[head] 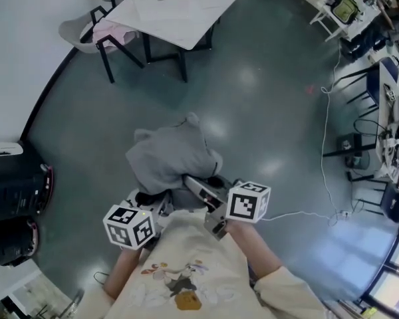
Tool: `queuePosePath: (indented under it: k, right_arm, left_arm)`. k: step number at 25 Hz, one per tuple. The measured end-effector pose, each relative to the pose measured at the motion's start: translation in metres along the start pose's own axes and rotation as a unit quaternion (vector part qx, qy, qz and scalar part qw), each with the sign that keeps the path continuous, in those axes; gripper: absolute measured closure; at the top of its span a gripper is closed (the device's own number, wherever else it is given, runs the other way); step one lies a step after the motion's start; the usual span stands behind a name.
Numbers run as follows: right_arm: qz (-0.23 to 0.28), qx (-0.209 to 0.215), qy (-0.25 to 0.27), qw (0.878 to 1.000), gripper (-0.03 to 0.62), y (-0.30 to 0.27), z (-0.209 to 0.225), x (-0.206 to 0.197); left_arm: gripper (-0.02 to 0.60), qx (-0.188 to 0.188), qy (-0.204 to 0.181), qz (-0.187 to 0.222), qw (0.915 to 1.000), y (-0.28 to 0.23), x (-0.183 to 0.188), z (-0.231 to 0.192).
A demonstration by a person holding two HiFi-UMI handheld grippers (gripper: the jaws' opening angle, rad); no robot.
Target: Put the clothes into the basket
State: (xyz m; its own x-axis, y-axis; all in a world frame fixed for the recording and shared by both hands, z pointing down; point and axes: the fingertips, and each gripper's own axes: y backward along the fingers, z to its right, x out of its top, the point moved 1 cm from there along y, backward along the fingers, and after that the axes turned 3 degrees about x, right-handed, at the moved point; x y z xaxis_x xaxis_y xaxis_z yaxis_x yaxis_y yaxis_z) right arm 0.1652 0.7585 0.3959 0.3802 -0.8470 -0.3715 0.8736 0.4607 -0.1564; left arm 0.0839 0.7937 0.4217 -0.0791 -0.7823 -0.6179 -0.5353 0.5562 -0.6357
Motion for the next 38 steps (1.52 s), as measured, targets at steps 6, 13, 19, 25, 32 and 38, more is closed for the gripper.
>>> queuePosePath:
  k: [6,13,19,25,32,38]
  right_arm:
    - [0.003,0.011,-0.005,1.000,0.434,-0.026,-0.006,0.005]
    - [0.017,0.005,-0.011,1.000,0.434,-0.072,-0.013,0.009]
    - [0.029,0.009,-0.010,0.999,0.434,-0.115,-0.021,0.016]
    - [0.033,-0.008,-0.021,0.999,0.434,-0.131,-0.018,0.031]
    - [0.038,-0.005,-0.031,0.999,0.433,-0.152,0.008,0.079]
    - [0.020,0.013,-0.030,0.999,0.433,-0.167,0.038,0.153]
  left_arm:
    - [0.457,-0.007,0.001,0.011,0.9999,0.005,0.013,-0.023]
    - [0.457,-0.021,-0.006,0.001,0.9998,0.015,0.037,-0.065]
    - [0.457,-0.023,-0.015,0.007,0.9996,0.023,0.060,-0.103]
    - [0.457,-0.034,-0.009,0.006,0.9994,0.017,0.079,-0.115]
    - [0.457,-0.029,-0.008,0.003,0.9995,-0.023,0.120,-0.129]
    - [0.457,-0.012,0.003,-0.008,0.9999,-0.080,0.174,-0.129]
